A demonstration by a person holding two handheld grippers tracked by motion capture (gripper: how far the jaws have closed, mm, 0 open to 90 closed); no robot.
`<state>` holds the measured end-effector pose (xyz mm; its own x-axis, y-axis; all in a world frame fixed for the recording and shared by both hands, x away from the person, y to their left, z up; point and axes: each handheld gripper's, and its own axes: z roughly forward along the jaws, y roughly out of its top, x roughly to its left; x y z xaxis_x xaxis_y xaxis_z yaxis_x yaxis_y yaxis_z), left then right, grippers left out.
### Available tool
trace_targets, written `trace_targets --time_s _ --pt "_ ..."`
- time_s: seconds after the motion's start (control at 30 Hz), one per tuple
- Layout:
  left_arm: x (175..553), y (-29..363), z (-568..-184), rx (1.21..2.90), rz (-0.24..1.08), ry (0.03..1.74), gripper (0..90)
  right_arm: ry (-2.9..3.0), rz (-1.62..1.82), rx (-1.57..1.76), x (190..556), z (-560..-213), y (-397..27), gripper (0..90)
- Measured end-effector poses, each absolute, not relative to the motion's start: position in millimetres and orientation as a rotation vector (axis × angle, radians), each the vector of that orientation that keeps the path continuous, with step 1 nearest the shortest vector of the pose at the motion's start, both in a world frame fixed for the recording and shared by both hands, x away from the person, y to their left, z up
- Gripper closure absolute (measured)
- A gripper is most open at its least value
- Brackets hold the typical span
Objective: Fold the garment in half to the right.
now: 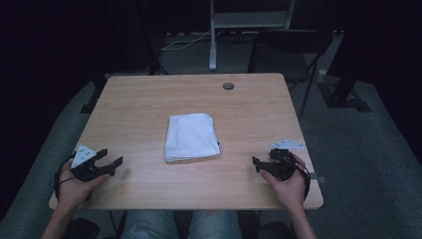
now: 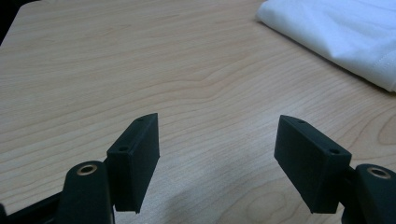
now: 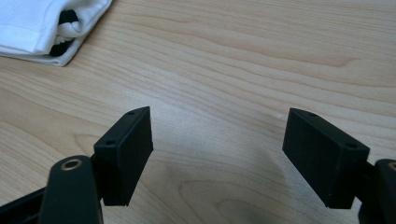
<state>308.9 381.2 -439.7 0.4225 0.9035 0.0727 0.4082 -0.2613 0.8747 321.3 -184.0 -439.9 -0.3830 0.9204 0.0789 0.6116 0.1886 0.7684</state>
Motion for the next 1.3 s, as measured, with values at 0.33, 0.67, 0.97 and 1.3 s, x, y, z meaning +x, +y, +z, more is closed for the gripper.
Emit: trace_targets --time_s 0.33,0.67,0.97,1.3 --pt "308.4 381.4 -439.8 1.847 0.757 1.121 31.1 2.045 1.045 1.457 319.7 -442.0 -191.7 23.6" --pt "307.7 381.7 -439.9 1.845 0.759 1.125 31.1 2.013 1.053 1.475 317.6 -446.0 -198.8 23.5" --pt "306.3 380.6 -439.9 1.844 0.78 1.121 31.1 2.005 1.058 1.48 316.7 -446.0 -200.9 23.7" --pt "305.6 380.6 -439.9 1.841 0.785 1.119 31.1 1.998 1.067 1.488 317.3 -446.0 -201.6 23.7"
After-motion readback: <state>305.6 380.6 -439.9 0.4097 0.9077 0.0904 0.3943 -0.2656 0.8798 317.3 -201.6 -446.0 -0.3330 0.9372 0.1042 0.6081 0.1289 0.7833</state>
